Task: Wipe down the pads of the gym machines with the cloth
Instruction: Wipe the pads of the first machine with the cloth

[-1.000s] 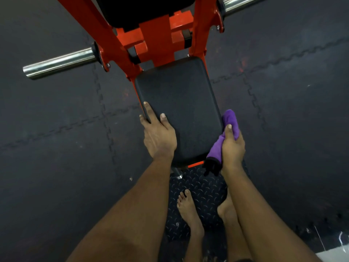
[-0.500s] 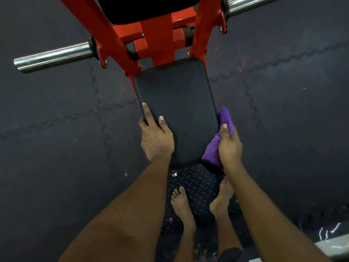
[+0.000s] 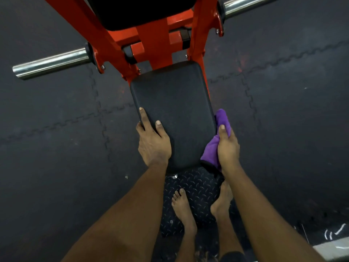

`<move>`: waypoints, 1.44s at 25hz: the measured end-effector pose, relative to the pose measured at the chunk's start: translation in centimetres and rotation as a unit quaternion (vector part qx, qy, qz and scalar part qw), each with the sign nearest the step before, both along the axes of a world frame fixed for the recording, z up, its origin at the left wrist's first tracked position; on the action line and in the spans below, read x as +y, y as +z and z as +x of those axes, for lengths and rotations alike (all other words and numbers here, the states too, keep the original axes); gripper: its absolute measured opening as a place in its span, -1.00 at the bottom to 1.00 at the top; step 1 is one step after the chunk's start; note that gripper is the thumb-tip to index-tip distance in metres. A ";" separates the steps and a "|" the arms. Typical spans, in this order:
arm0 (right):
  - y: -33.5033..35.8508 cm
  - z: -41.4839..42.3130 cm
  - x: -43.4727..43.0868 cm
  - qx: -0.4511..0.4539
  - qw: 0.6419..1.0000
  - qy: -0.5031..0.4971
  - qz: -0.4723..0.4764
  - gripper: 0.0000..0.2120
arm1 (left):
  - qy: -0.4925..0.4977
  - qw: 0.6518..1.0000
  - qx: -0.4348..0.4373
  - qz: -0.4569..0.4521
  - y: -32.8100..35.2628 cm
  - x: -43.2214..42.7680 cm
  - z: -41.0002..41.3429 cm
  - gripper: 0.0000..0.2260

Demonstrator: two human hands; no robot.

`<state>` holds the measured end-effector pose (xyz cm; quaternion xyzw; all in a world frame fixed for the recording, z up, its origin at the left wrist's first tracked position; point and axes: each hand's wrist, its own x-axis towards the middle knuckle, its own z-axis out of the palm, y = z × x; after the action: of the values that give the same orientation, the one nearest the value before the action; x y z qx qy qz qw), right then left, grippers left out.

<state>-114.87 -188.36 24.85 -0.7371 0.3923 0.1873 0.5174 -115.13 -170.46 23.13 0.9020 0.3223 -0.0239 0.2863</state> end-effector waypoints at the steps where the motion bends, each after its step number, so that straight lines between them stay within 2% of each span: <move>1: 0.2 0.0 -0.1 0.008 1.000 0.010 -0.010 -0.56 | -0.001 1.000 0.000 -0.001 -0.1 0.0 0.1 -0.46; 4: -0.3 5.6 0.4 0.039 0.989 0.110 -0.095 -0.54 | 0.009 1.000 -0.004 0.005 0.1 0.0 0.2 -0.47; 7: -0.6 11.4 1.7 -0.003 0.981 0.151 -0.118 -0.53 | 0.003 1.000 -0.001 0.007 0.1 0.1 0.0 -0.48; 11: -1.0 7.3 1.5 -0.110 0.962 0.204 -0.141 -0.54 | 0.065 0.998 -0.008 0.024 -0.5 1.6 4.3 -0.56; 13: -0.8 4.2 1.0 -0.138 0.956 0.207 -0.154 -0.52 | 0.073 0.997 0.007 0.037 -0.8 2.1 6.4 -0.47; 15: -1.0 5.3 1.0 -0.131 0.952 0.209 -0.181 -0.56 | 0.074 0.995 0.029 0.053 -0.6 1.7 7.2 -0.42; 17: -1.5 9.1 2.0 -0.075 0.951 0.218 -0.209 -0.59 | 0.079 0.995 0.034 0.047 -0.4 1.7 7.1 -0.41; 20: -2.2 17.6 3.4 -0.026 0.970 0.191 -0.148 -0.54 | 0.086 0.994 0.040 0.045 -0.3 1.8 7.1 -0.40; 22: -2.6 21.7 4.4 -0.053 0.971 0.199 -0.119 -0.55 | 0.090 0.994 0.051 0.038 -0.2 1.8 7.3 -0.40; 24: -2.3 21.3 5.1 -0.104 0.955 0.239 -0.139 -0.58 | 0.092 0.994 0.055 0.034 -0.1 1.8 7.3 -0.40; 27: -1.5 14.5 3.4 -0.156 0.944 0.245 -0.154 -0.53 | 0.099 0.993 0.055 0.032 0.3 1.7 7.5 -0.40; 29: -1.1 10.4 2.0 -0.131 0.955 0.229 -0.134 -0.49 | 0.100 0.993 0.054 0.027 0.4 1.7 7.6 -0.40; 33: -3.4 16.1 2.2 -0.011 0.984 0.154 -0.090 -0.50 | 0.105 0.992 0.056 0.035 0.1 1.7 7.6 -0.40; 36: -3.9 21.1 3.2 -0.053 0.986 0.157 -0.028 -0.50 | 0.105 0.992 0.051 0.043 0.0 1.6 7.5 -0.40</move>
<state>-93.72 -185.20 20.90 -0.8126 0.2487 0.2162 0.4808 -107.60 -168.89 23.08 0.8725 0.4297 -0.0256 0.2312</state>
